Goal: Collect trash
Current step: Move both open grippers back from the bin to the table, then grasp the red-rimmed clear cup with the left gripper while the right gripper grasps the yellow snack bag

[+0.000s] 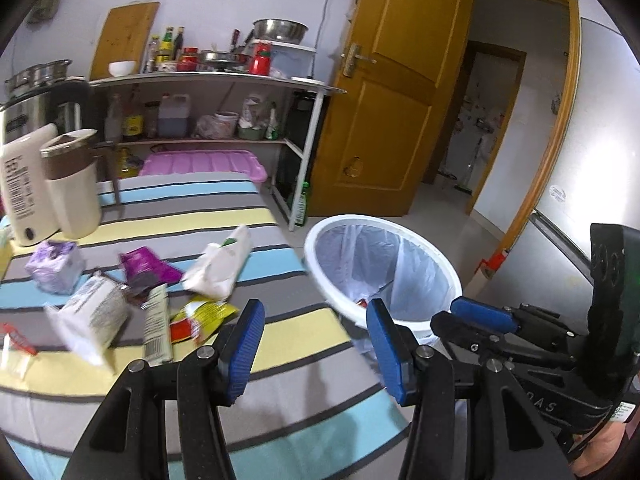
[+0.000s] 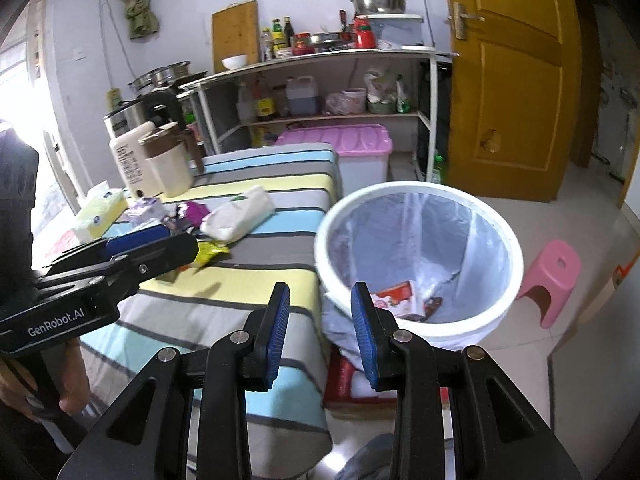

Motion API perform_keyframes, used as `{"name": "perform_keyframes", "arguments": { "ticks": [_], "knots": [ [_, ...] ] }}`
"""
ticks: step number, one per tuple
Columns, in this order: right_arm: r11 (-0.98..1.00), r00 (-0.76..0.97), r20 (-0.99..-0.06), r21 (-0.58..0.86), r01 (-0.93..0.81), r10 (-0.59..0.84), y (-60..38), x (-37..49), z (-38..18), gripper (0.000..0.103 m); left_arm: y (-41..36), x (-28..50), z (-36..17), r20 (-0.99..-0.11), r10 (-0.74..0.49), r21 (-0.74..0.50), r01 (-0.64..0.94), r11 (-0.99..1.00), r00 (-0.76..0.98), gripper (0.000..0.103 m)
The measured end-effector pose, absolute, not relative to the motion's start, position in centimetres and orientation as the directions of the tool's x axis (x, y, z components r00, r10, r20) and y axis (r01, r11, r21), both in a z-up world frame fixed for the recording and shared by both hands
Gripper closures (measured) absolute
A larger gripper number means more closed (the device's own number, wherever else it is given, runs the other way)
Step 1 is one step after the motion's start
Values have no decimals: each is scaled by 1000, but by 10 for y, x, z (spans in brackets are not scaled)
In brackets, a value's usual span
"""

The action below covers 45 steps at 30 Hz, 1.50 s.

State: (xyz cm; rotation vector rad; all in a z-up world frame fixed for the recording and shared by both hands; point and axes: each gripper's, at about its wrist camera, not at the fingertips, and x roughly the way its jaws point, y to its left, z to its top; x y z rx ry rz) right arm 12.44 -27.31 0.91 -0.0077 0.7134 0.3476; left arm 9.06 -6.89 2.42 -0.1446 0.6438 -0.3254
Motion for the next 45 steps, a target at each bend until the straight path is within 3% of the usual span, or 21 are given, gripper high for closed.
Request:
{"name": "perform_keyframes", "arguments": {
  "ticks": [24,45],
  "knots": [
    [872,657,-609,128,-472,445,-219,76,11,68,-13,13,29,-558,-183,-173,103,980,809,50],
    [846,604,-640,143,-514,475,-196,90,-1,67,35,17,14,-585,-91,-184,-22,983,806,50]
  ]
}}
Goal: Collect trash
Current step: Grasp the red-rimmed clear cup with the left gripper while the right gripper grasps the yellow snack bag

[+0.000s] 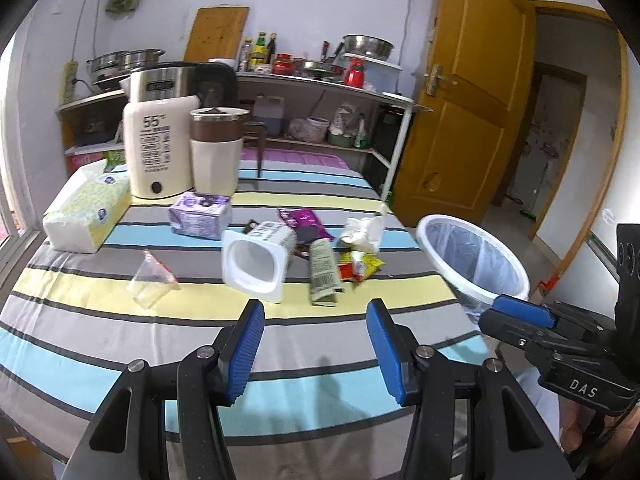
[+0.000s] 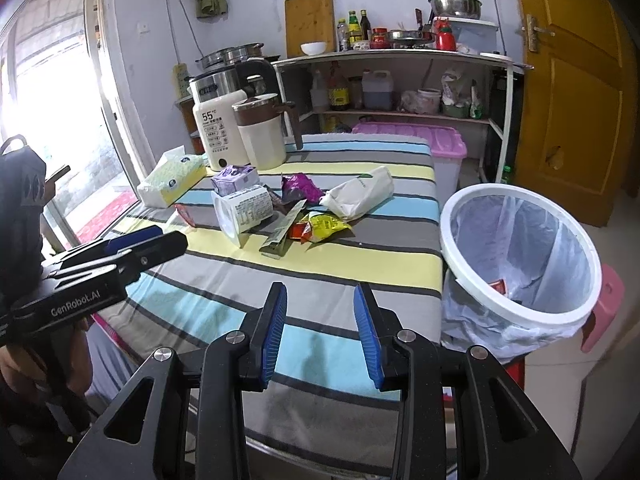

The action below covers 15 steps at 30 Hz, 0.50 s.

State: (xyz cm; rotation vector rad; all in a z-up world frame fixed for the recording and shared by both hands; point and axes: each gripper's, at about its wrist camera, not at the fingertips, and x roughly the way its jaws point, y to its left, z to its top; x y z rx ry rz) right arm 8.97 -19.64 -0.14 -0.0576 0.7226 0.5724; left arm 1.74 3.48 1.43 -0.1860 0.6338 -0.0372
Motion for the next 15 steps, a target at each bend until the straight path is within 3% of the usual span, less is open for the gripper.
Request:
{"name": "perform_keyframes", "arguments": {
  "ticks": [15],
  "knots": [
    [825,551,-671,167,-540,496,-172,122,-14,66,106,30,5,-603,84,-134,-205,969,793,50]
  ]
}}
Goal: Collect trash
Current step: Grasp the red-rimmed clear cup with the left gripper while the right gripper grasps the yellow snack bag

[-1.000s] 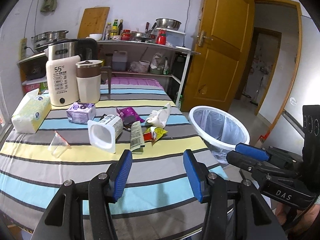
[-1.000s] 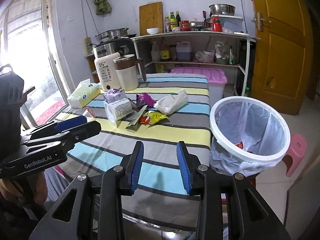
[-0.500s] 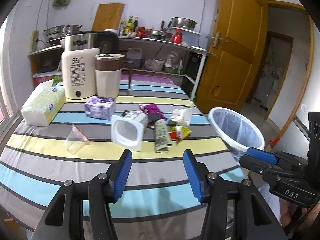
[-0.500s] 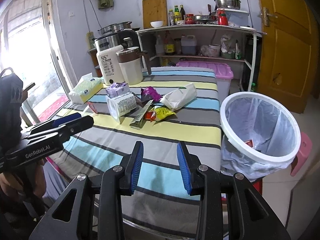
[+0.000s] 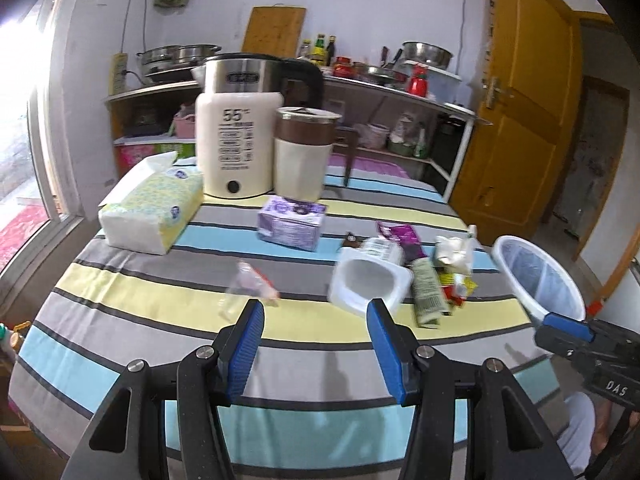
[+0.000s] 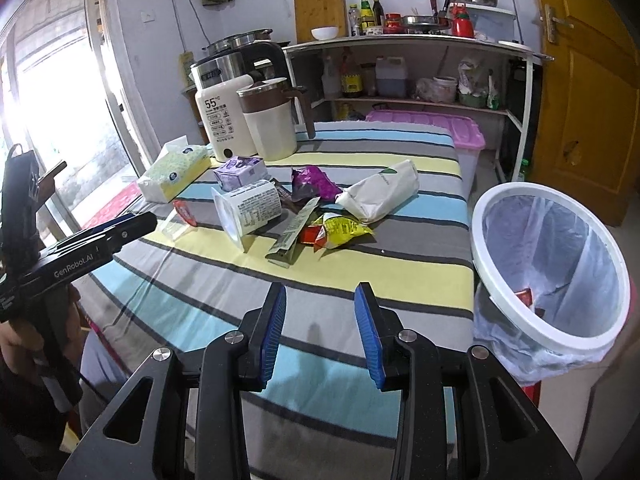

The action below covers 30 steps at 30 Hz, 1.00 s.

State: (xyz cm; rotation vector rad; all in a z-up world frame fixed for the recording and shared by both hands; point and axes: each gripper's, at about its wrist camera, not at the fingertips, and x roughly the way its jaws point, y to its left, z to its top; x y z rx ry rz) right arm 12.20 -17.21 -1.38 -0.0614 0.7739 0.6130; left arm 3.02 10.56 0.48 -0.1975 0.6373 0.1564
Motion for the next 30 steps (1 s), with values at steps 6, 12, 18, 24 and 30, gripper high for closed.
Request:
{"name": "perform_keyframes", "arguments": {
  "ticks": [6,12,18,24,30],
  "knots": [
    [827,543,-680,170,-536,492,-165,137,-18,66,126,42,-7,-626,119,-109,-237,965,771,49],
    [828,531,-695,169,-535,485,-154,157,-24,64,143,56,-16,-649,134,-99,-258,961,749,47],
    [830,513,-704,200,-520,491,-142,183,-32,55,155,68,-25,-671,113,-112,-251,961,733,45],
    [844,509,-725,187,-502,464,-132,207,-43,55,158,79,-37,-703,96,-116,-247,962,705,45],
    [843,494,-744,172,-510,451,-124,218,-50,55,158,85,-47,-726,69,-131,-236,963,684,45]
  ]
}}
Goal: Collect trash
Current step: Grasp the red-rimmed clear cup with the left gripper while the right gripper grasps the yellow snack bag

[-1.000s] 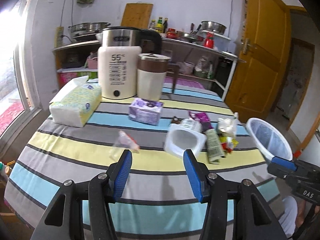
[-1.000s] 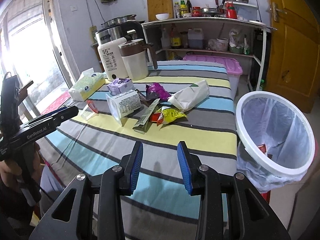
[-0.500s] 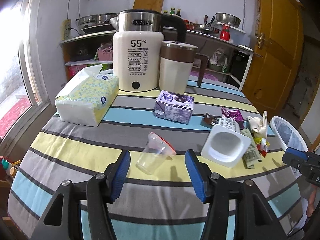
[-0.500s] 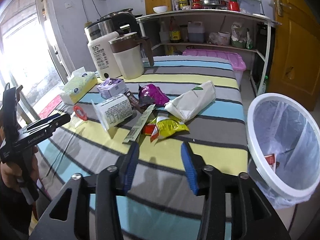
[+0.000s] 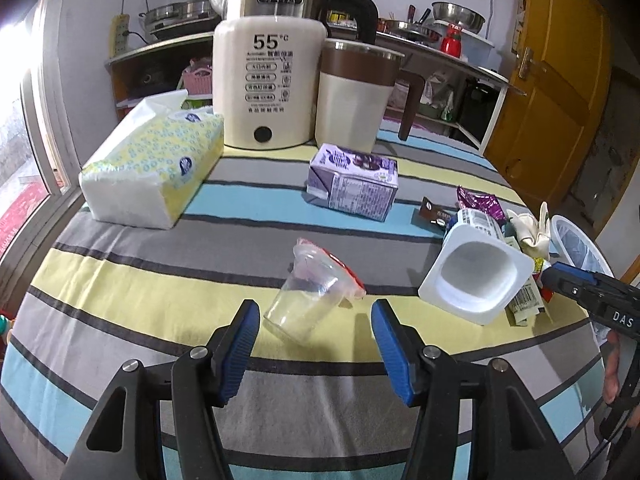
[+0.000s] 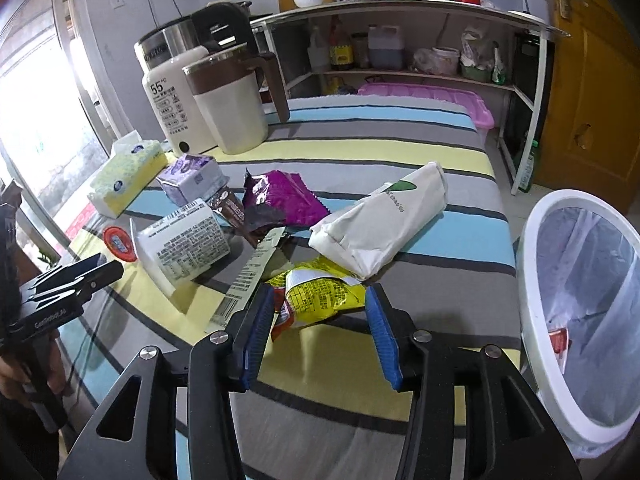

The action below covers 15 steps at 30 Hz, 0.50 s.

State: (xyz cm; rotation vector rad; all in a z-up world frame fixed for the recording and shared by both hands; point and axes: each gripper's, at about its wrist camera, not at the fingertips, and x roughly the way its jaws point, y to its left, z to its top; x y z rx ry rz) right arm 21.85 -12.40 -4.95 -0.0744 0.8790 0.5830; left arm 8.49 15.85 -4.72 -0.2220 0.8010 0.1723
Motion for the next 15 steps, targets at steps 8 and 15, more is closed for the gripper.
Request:
{"name": "perform_keyframes", "arguments": {
  "ticks": [8,15],
  "knots": [
    [849,464,-772,181,-496,435,-122,228,-59,55,159,86,-50,-730,70,-144,-253,957,679,68],
    [853,471,-761,202,-482,446,-126,226,-58,62,153,81,-47,-711,69,-135,-233,963,699,75]
  ]
}}
